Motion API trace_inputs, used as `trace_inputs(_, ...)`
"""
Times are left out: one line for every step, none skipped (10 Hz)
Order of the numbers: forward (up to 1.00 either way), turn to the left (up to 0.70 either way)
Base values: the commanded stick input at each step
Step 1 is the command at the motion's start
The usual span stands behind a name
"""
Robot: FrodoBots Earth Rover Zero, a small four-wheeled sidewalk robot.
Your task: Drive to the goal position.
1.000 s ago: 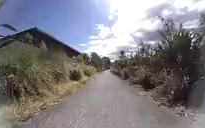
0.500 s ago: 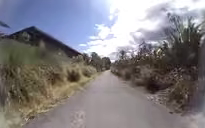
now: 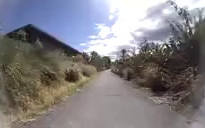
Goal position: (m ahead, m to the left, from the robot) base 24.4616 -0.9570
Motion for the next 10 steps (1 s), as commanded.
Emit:
trace_inputs(0.7,0.02)
trace_inputs(0.7,0.02)
trace_inputs(0.7,0.02)
trace_inputs(0.7,0.02)
trace_inputs(0.7,0.0)
trace_inputs(0.7,0.0)
trace_inputs(0.7,0.0)
trace_inputs(0.7,0.0)
trace_inputs(0.7,0.0)
trace_inputs(0.7,0.0)
